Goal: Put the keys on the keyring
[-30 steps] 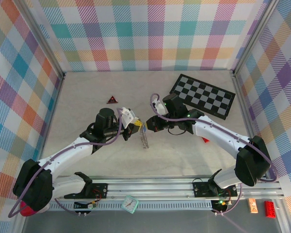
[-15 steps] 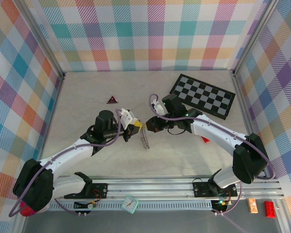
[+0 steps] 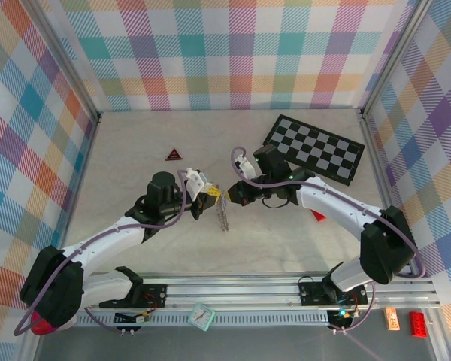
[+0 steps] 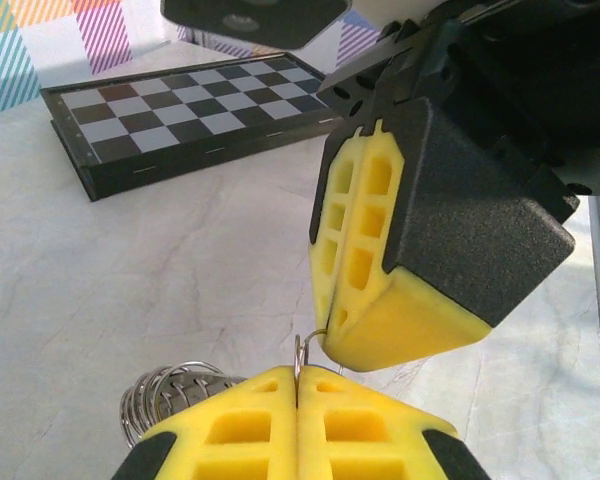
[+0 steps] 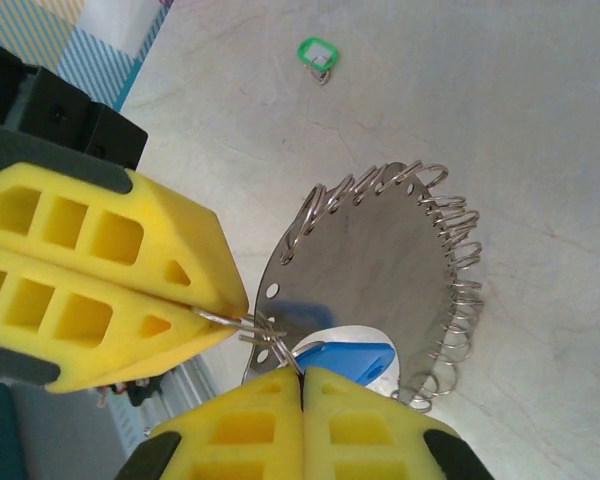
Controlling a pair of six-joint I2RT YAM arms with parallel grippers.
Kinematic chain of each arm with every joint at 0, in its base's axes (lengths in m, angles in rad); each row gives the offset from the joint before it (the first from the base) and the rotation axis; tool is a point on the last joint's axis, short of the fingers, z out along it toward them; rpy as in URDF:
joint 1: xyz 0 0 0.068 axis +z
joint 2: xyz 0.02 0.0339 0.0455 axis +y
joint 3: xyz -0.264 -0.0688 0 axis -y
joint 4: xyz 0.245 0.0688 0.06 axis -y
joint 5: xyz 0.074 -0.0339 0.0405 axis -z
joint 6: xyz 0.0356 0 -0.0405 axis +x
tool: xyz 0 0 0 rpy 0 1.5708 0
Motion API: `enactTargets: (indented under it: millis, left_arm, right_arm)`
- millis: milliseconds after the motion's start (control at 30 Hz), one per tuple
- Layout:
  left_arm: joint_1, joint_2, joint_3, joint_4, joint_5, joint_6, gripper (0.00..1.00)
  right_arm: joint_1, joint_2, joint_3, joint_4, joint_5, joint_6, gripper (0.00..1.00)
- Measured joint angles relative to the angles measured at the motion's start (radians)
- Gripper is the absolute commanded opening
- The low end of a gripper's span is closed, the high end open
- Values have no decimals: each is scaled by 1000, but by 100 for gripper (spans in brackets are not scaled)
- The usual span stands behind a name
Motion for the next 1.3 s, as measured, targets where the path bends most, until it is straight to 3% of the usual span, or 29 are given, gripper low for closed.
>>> enactTargets:
  millis: [467, 1233, 1300]
  left_arm:
    - [-6, 13, -8, 33, 6, -10, 0]
    - [-14, 23, -13, 91, 8, -30, 0]
    - [-14, 23, -13, 91, 8, -30, 0]
  right_arm:
    - [-6, 3, -51, 100, -65, -47, 0]
    - [-4, 16, -104, 113, -73, -125, 0]
    - [-2, 16, -106, 121, -76, -125, 4]
